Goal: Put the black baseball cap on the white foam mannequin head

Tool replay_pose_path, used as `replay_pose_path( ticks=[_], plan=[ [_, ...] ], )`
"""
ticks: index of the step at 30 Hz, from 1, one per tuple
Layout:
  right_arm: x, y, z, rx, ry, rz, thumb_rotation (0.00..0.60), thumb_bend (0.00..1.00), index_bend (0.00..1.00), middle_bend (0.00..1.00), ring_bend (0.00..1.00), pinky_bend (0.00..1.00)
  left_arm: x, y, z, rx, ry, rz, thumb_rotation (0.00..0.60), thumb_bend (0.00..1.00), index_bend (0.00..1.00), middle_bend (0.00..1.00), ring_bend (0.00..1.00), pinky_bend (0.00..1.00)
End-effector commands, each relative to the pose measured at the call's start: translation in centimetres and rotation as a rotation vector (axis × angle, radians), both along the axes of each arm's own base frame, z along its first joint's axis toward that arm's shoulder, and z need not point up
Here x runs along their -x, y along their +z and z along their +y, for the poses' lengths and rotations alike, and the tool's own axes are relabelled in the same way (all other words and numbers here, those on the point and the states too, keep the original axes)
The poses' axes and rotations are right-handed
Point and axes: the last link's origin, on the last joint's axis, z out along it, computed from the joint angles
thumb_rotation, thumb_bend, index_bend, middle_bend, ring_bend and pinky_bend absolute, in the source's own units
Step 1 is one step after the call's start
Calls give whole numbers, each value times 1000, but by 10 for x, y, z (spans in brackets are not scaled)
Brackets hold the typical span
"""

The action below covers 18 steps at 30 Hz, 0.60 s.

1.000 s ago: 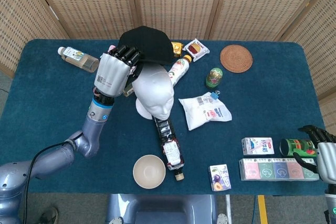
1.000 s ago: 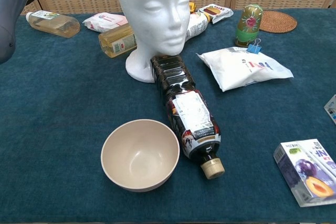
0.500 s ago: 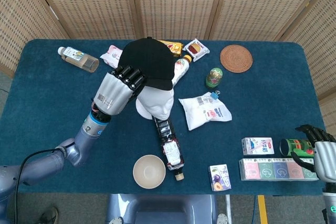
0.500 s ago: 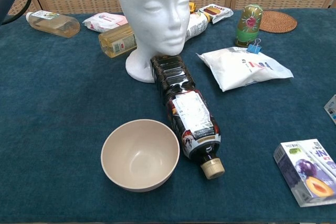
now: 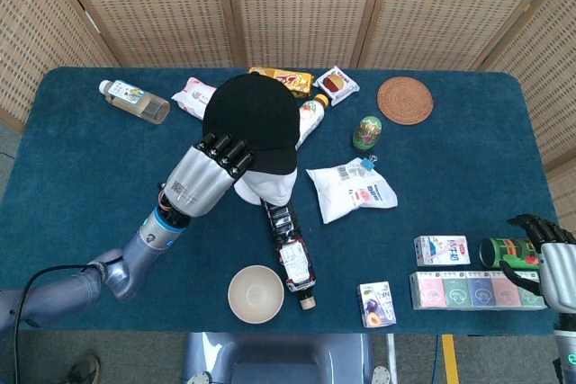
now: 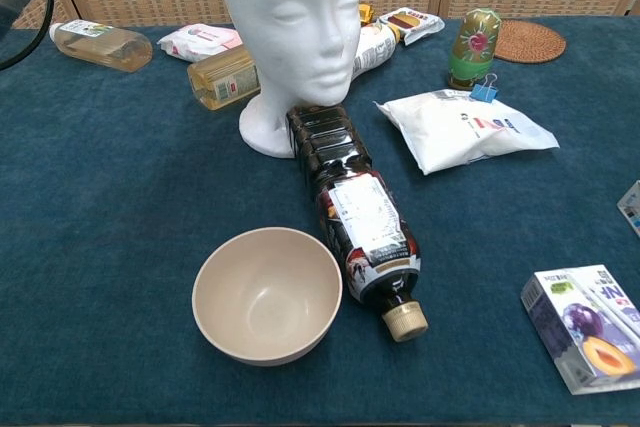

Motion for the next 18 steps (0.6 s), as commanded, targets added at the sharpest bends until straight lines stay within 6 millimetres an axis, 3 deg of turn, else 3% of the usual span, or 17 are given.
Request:
replay_pose_path(
  ticks=[1, 18],
  plan=[
    [0, 0, 1, -1, -1, -1, 600, 235, 287, 279, 277, 321, 4, -4, -4, 9, 20, 18, 600, 523, 781, 573, 546, 776],
    [3, 1, 3, 3, -6, -6, 600, 235, 287, 279, 278, 321, -1, -15, -22, 0, 21, 117, 600, 506, 781, 574, 546, 776]
  ],
)
